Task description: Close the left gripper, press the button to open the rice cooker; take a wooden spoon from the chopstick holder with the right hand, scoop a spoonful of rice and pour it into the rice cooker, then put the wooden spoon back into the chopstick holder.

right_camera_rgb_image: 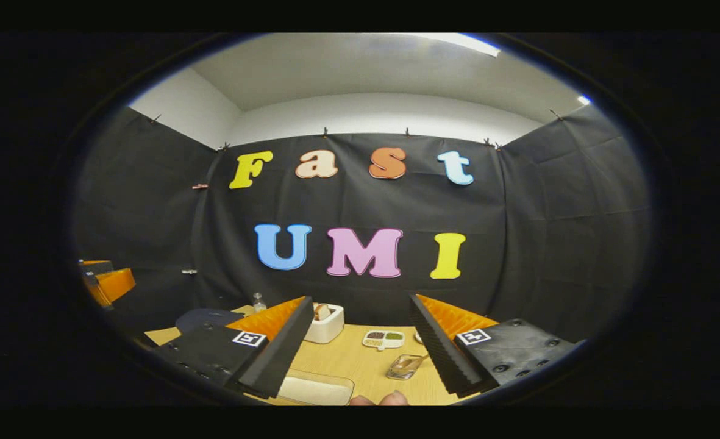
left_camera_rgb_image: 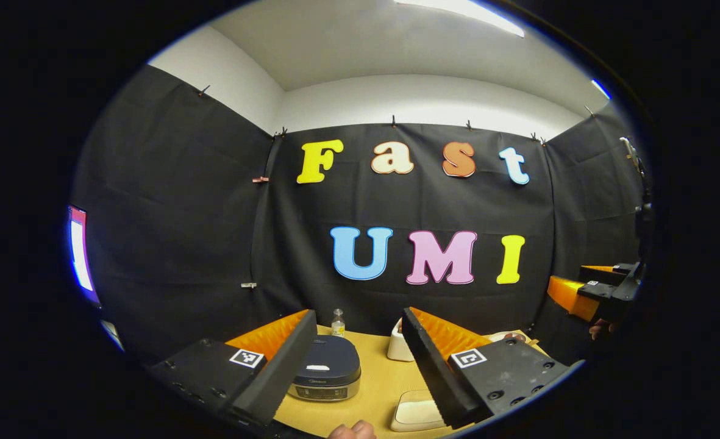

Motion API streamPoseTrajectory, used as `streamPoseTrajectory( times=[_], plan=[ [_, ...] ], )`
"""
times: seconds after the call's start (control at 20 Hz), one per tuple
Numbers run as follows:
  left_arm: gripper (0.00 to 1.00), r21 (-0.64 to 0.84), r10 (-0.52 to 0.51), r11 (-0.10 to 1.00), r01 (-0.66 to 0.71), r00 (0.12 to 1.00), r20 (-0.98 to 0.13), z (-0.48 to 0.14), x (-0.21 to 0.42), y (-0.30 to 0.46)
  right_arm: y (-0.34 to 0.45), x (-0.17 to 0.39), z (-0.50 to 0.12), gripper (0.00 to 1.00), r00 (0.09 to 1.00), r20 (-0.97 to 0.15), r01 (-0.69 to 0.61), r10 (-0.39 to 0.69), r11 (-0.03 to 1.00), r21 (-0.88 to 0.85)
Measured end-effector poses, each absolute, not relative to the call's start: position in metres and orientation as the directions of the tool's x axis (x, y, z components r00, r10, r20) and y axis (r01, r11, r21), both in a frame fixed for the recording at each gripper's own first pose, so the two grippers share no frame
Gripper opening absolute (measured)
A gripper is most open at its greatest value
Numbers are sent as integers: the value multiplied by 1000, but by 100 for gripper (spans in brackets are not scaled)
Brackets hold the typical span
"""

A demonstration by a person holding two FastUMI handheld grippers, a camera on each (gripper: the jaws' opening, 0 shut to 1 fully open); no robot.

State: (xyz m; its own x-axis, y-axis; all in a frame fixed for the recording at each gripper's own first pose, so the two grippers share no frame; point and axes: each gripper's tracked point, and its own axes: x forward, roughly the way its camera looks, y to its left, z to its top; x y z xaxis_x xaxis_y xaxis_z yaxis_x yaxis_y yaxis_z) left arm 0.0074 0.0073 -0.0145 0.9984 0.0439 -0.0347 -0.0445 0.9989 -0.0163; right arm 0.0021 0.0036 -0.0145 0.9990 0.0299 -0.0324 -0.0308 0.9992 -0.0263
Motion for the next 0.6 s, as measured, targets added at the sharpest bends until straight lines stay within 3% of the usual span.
streamPoseTrajectory(
  times=[0.6],
  plan=[
    [96,-54,42,998,-44,998,-39,-20,10,7,12,7,-13,98,998,-29,-59,58,997,-42]
  ],
)
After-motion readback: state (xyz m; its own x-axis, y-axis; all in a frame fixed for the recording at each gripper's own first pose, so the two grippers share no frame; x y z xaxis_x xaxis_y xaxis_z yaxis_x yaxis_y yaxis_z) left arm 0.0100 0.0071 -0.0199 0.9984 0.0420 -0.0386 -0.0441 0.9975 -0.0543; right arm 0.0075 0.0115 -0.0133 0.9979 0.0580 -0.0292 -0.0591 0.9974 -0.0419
